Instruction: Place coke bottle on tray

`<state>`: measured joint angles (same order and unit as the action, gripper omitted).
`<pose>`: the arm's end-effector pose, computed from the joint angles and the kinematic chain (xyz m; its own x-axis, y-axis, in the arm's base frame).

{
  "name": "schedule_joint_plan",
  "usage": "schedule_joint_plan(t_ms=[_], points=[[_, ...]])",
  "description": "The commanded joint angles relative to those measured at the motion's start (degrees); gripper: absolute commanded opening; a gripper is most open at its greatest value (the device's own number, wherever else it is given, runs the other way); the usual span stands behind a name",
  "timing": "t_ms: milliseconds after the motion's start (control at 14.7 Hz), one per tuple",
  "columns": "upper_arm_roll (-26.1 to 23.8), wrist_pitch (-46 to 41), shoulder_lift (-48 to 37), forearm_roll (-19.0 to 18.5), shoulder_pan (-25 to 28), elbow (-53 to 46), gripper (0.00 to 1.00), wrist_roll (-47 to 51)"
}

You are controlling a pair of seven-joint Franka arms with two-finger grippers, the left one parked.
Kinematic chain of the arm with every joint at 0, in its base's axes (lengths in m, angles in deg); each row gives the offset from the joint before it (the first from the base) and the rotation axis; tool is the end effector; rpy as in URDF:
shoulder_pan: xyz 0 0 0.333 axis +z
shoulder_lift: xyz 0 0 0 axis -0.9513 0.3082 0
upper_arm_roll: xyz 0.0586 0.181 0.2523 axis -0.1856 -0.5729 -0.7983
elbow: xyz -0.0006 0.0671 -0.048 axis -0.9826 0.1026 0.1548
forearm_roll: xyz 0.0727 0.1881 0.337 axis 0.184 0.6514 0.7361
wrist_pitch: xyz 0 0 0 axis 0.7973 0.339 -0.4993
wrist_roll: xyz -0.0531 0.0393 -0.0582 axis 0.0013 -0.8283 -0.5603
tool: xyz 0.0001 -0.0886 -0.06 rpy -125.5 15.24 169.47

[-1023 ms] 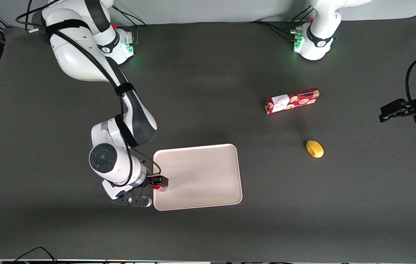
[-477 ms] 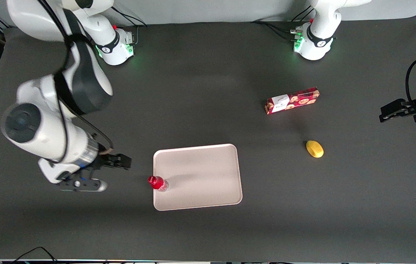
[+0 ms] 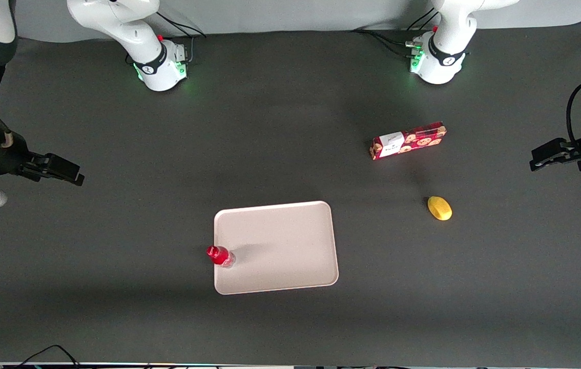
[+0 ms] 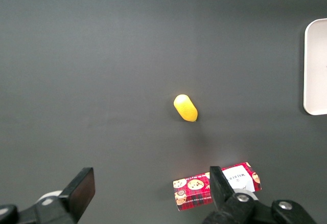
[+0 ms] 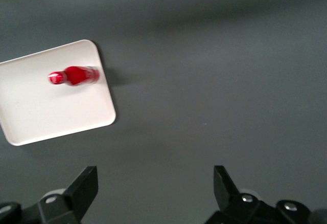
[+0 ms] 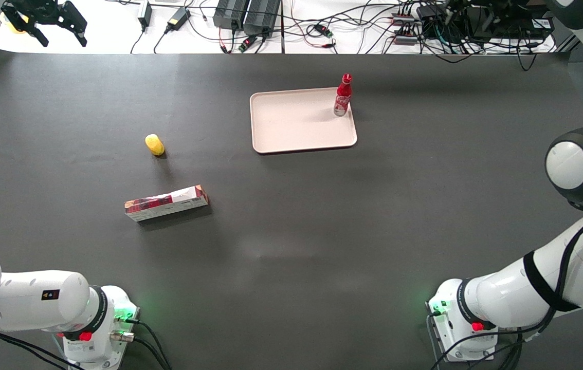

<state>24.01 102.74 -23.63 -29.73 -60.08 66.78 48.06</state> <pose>0.6138 0.0531 0.6239 0.9840 -0.1762 -0.0252 -0.1771 -0.9835 -0.0381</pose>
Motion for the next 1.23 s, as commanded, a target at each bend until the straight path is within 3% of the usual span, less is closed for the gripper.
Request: schedule_joint_plan(t_ms=[0, 409, 1159], points=[[-0.5, 10.0, -9.8, 0.1, -2.9, 17.2, 1.0, -1.7], [-0.2, 13.1, -11.5, -2.2, -5.2, 21.7, 1.0, -1.5], [0.5, 15.1, -8.6, -3.3, -7.5, 18.7, 1.0, -1.3]])
